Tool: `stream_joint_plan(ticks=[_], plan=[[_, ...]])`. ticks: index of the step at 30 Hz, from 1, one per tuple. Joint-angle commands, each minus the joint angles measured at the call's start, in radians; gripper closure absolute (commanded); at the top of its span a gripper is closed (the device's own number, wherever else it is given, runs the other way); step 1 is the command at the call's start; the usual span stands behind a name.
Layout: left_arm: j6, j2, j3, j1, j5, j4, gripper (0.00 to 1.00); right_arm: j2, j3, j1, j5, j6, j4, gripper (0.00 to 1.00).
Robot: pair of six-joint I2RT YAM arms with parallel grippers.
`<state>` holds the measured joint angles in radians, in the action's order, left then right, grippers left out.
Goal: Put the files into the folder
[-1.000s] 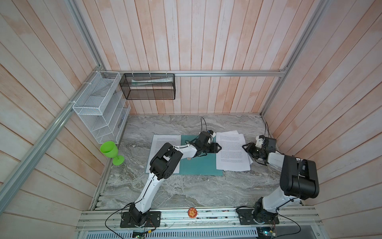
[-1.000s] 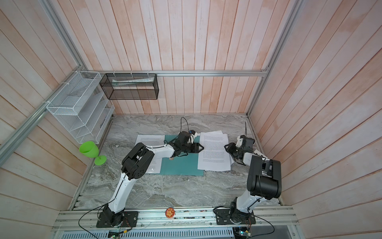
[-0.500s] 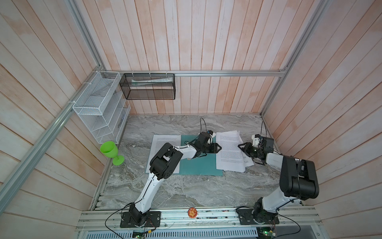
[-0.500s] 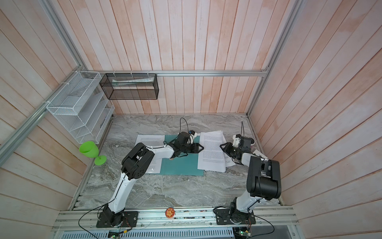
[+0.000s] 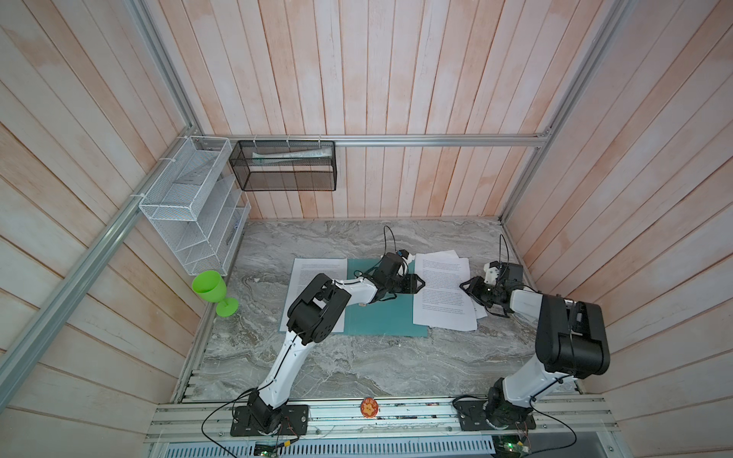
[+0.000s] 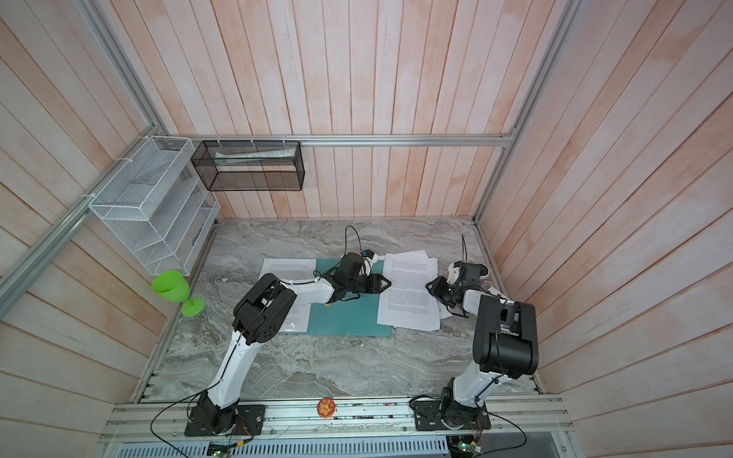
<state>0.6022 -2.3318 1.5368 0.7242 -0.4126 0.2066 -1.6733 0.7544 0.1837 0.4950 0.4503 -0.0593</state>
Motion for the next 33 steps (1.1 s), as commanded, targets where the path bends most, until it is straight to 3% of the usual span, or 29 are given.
stream_joint_plan(ticks=[1, 6, 9, 12, 15, 23, 26, 33], plan=[[0.007, -0.015, -0.030, -0.009, 0.003, -0.049, 0.46, -0.035, 0.020, -0.001, -0.008, -0.018, 0.027, 0.62], [0.016, -0.017, -0.037, -0.016, 0.005, -0.046, 0.47, -0.040, 0.027, 0.002, -0.025, -0.030, 0.045, 0.62], [0.016, -0.017, -0.038, -0.018, 0.001, -0.041, 0.47, -0.045, 0.002, 0.017, 0.034, -0.007, -0.013, 0.65], [0.015, -0.018, -0.035, -0.018, -0.005, -0.042, 0.47, -0.067, -0.013, 0.027, 0.122, 0.015, -0.077, 0.77], [0.008, -0.010, -0.033, -0.023, -0.001, -0.051, 0.48, -0.070, -0.038, 0.034, 0.197, 0.054, -0.147, 1.00], [0.011, 0.108, -0.062, -0.079, -0.037, -0.051, 0.48, 0.015, -0.090, 0.034, 0.364, 0.191, -0.309, 1.00], [0.022, 0.184, -0.086, -0.101, -0.059, -0.039, 0.48, 0.068, -0.125, 0.034, 0.441, 0.301, -0.439, 1.00], [0.042, 0.388, -0.174, -0.126, -0.049, -0.016, 0.48, 0.075, -0.206, 0.019, 0.574, 0.757, -1.021, 1.00]])
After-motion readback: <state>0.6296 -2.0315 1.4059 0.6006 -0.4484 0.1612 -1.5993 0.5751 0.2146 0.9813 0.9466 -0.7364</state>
